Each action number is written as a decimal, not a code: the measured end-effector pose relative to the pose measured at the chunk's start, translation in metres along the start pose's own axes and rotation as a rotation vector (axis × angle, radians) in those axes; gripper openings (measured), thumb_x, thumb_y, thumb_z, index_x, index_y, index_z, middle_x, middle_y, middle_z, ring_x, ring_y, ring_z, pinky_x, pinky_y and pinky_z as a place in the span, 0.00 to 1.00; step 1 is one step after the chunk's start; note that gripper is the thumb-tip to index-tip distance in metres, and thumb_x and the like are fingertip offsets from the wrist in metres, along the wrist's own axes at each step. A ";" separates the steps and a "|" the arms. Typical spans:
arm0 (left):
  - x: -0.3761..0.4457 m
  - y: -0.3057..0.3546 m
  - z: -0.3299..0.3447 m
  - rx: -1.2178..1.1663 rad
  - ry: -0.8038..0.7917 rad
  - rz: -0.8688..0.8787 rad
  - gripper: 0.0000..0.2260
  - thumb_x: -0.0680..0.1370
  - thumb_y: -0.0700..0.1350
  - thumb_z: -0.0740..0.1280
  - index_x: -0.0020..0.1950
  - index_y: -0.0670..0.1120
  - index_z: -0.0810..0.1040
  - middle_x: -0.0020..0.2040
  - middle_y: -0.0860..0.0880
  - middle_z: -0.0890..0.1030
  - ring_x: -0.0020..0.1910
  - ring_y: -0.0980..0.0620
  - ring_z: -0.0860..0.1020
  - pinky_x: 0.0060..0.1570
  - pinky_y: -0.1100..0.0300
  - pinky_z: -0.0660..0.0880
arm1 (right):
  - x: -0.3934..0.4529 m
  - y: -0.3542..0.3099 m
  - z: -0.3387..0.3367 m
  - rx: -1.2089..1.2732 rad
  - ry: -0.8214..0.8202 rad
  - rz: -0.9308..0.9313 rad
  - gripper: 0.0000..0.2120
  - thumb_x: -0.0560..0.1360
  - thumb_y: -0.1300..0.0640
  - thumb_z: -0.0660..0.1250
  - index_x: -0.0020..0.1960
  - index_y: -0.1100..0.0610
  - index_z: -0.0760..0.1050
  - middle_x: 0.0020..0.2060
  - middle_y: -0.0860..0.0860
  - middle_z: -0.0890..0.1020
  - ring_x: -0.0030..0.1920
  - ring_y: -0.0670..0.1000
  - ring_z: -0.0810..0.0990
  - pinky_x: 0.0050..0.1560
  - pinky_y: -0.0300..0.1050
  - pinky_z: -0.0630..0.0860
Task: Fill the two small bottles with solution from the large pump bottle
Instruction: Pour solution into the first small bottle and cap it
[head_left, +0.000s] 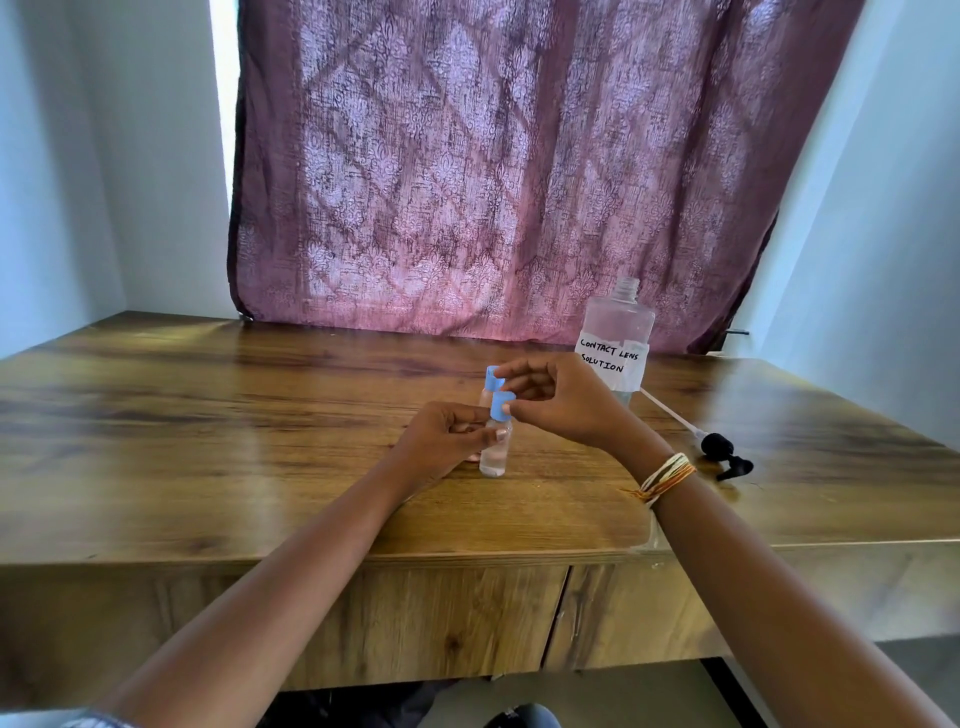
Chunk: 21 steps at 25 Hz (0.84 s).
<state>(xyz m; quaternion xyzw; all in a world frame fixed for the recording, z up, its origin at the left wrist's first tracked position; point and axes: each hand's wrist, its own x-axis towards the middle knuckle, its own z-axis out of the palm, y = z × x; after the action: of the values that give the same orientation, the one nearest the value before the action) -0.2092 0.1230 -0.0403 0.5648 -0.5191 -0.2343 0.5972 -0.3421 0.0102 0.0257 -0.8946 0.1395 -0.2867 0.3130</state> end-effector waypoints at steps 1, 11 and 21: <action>0.000 0.000 0.000 -0.007 0.001 0.003 0.09 0.75 0.40 0.71 0.54 0.45 0.83 0.45 0.46 0.86 0.43 0.56 0.83 0.42 0.64 0.79 | 0.000 -0.001 0.001 -0.026 0.030 0.014 0.16 0.67 0.63 0.76 0.54 0.58 0.81 0.39 0.50 0.84 0.40 0.45 0.82 0.48 0.41 0.79; -0.001 0.004 0.000 -0.007 -0.013 0.027 0.09 0.75 0.39 0.70 0.53 0.49 0.82 0.38 0.58 0.85 0.40 0.60 0.83 0.40 0.67 0.78 | -0.002 0.003 0.004 0.008 -0.013 -0.015 0.24 0.69 0.69 0.69 0.65 0.60 0.73 0.48 0.53 0.86 0.49 0.45 0.84 0.53 0.39 0.79; 0.000 0.002 0.000 -0.004 -0.007 0.018 0.08 0.75 0.39 0.71 0.51 0.51 0.83 0.38 0.58 0.85 0.40 0.61 0.83 0.40 0.67 0.79 | -0.004 0.011 0.009 0.083 -0.021 0.012 0.26 0.70 0.71 0.67 0.66 0.58 0.70 0.52 0.54 0.85 0.55 0.48 0.83 0.57 0.41 0.78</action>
<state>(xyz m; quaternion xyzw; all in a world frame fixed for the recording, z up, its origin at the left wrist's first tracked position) -0.2101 0.1231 -0.0389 0.5582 -0.5257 -0.2318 0.5987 -0.3405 0.0077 0.0108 -0.8829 0.1294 -0.2811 0.3531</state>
